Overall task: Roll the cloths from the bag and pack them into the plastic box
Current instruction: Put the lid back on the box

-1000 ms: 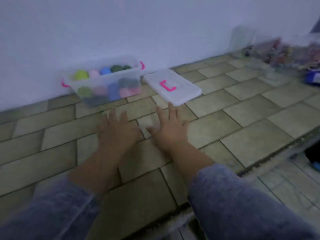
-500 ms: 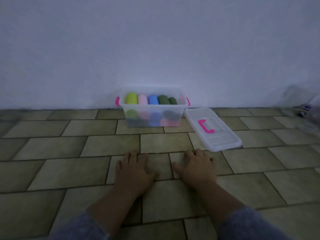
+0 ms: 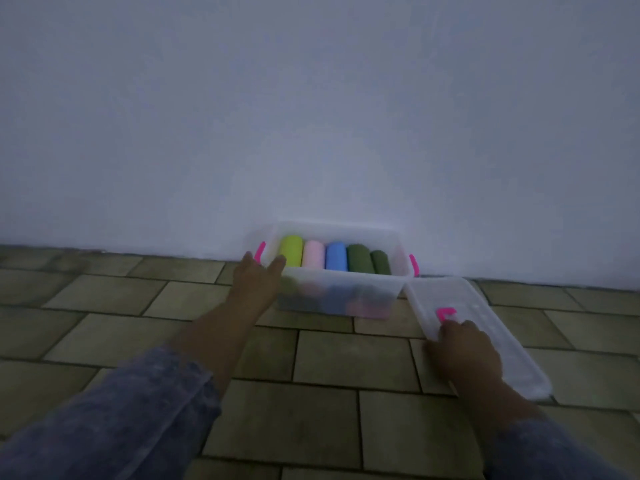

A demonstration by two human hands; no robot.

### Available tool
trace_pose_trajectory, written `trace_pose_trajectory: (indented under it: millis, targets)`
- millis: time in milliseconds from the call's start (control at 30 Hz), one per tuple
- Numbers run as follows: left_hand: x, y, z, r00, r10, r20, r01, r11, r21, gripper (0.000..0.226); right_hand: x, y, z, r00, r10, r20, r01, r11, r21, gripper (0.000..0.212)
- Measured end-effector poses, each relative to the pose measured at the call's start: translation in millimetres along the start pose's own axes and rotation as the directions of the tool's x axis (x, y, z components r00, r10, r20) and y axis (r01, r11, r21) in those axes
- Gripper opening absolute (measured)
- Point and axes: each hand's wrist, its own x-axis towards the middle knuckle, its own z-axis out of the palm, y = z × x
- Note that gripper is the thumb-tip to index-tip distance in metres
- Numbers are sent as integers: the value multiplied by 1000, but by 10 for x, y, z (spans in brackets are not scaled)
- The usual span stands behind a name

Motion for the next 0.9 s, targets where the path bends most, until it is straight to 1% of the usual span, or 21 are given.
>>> trace_pose_trajectory:
  millis: [67, 100, 133, 200, 233, 267, 333, 367, 400, 467, 500, 533, 567, 600, 633, 667, 700, 733, 767, 833, 900]
  targets:
    - [132, 66, 21, 998, -36, 43, 37, 999, -29, 79, 7, 26, -32, 999, -8, -40, 10, 998, 55, 37]
    - [175, 77, 43, 996, -38, 80, 41, 999, -35, 78, 3, 51, -59, 997, 4, -76, 4, 995, 99, 35]
    - [209, 82, 65, 993, -40, 111, 44, 998, -37, 76, -4, 76, -95, 992, 21, -126, -1, 987, 158, 36]
    - [258, 75, 106, 991, -50, 128, 56, 997, -47, 74, -19, 97, -214, 964, 62, -260, 24, 949, 316, 39]
    - [271, 67, 123, 991, -52, 124, 59, 997, -54, 74, -30, 83, -293, 940, 62, -337, 78, 919, 387, 39]
    - [283, 54, 141, 992, -46, 119, 54, 997, -62, 73, -40, 42, -381, 907, 26, -420, 170, 890, 423, 36]
    - [295, 32, 162, 993, -18, 113, 27, 997, -77, 71, -96, -145, -571, 811, -134, -570, 411, 823, 392, 29]
    - [295, 27, 170, 994, -3, 107, 12, 997, -81, 71, -134, -281, -659, 755, -238, -611, 525, 778, 346, 26]
    - [310, 23, 175, 995, 8, 104, 1, 997, -81, 70, -164, -435, -730, 705, -342, -621, 617, 729, 298, 24]
    - [313, 6, 154, 991, 11, 134, -1, 997, -74, 66, -160, -721, -815, 636, -519, -571, 732, 639, 235, 24]
    - [309, -17, 132, 988, 15, 155, 1, 995, -101, 57, -126, -840, -831, 620, -584, -524, 761, 610, 222, 24]
    - [314, -54, 107, 987, 9, 159, 20, 984, -179, 40, -79, -945, -839, 612, -634, -472, 777, 593, 211, 25]
    - [322, -98, 77, 990, -27, 142, 68, 953, -295, 24, -23, -1026, -838, 612, -671, -419, 783, 590, 198, 26]
    - [333, -135, 40, 991, -90, 102, 125, 897, -424, 15, 40, -1092, -833, 616, -695, -371, 782, 596, 182, 26]
    - [351, -165, -9, 985, -163, 61, 170, 830, -531, 15, 101, -1150, -824, 622, -709, -333, 779, 605, 165, 26]
    - [378, -188, -57, 973, -226, 45, 206, 767, -608, 20, 161, -1199, -815, 627, -718, -302, 775, 613, 153, 27]
    - [403, -203, -83, 966, -254, 45, 224, 739, -635, 28, 219, -1243, -796, 635, -723, -272, 770, 620, 148, 28]
    - [429, -202, -102, 968, -246, 47, 222, 756, -615, 36, 270, -1277, -771, 645, -725, -242, 763, 630, 148, 29]
    - [454, -188, -114, 980, -193, 38, 182, 815, -550, 40, 313, -1301, -755, 661, -718, -219, 750, 644, 150, 29]
    - [521, -121, -125, 999, -29, 32, 38, 933, -358, 41, 379, -1322, -749, 715, -668, -206, 699, 689, 192, 27]
    - [636, -18, -95, 994, 79, 72, -68, 987, -145, 45, 464, -1321, -759, 782, -570, -251, 621, 745, 242, 27]
